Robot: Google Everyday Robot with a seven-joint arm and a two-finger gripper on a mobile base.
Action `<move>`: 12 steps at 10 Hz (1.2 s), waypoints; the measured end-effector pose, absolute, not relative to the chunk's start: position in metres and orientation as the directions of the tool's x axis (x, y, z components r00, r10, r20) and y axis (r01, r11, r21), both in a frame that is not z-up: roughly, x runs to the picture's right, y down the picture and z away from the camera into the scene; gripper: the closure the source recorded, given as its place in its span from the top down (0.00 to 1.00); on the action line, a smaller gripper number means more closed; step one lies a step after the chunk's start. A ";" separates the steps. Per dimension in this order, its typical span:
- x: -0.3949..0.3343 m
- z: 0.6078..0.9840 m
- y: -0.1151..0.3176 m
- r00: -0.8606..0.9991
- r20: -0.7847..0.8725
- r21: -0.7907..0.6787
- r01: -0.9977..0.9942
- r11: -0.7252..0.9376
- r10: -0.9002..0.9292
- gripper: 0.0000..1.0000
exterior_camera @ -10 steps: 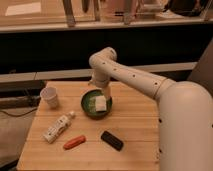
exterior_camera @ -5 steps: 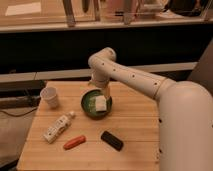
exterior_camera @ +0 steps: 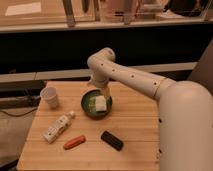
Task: Place the white sponge in the ceramic bowl
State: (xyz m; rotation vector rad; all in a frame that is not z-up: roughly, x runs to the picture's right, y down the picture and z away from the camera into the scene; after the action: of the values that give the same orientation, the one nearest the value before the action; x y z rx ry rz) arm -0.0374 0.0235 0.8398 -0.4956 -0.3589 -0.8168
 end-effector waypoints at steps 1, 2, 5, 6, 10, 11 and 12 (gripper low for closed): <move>-0.038 0.840 0.024 0.636 0.482 -0.280 0.764 0.582 -0.603 0.80; -0.038 0.840 0.024 0.636 0.481 -0.280 0.764 0.581 -0.603 0.80; -0.039 0.839 0.023 0.637 0.475 -0.280 0.764 0.582 -0.607 0.80; -0.039 0.840 0.024 0.637 0.474 -0.280 0.764 0.581 -0.608 0.80; -0.040 0.840 0.023 0.638 0.465 -0.280 0.764 0.582 -0.614 0.80; -0.040 0.840 0.023 0.639 0.462 -0.280 0.763 0.582 -0.615 0.80; -0.039 0.841 0.023 0.639 0.459 -0.281 0.763 0.582 -0.617 0.80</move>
State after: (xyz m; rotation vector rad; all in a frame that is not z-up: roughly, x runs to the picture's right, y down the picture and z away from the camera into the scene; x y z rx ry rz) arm -0.0395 0.0235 0.8406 -0.4832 -0.3292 -0.8232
